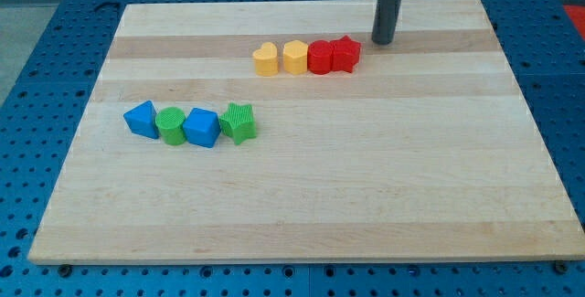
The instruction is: Push the red star along with the red circle towards green star
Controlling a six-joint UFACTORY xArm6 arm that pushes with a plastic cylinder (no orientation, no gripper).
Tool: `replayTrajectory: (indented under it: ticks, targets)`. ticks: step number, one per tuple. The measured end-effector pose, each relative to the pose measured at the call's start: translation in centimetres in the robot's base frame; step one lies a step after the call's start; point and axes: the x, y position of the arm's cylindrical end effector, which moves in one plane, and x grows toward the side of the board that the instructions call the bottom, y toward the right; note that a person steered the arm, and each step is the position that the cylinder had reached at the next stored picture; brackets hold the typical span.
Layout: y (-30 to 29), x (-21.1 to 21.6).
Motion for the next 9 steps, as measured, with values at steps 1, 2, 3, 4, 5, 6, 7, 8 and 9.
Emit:
replayTrajectory:
  ticks: [1,2,3,4,5,6,7,8,9]
  targets:
    - [-3.0,1.9]
    - [-6.3,4.4]
    - [-7.8,6.0]
    - [-6.0,6.0]
    - [-6.4,6.0]
    - [-7.1,6.5]
    - [-4.6,7.5]
    - [-4.9,7.9]
    - [-6.9,8.1]
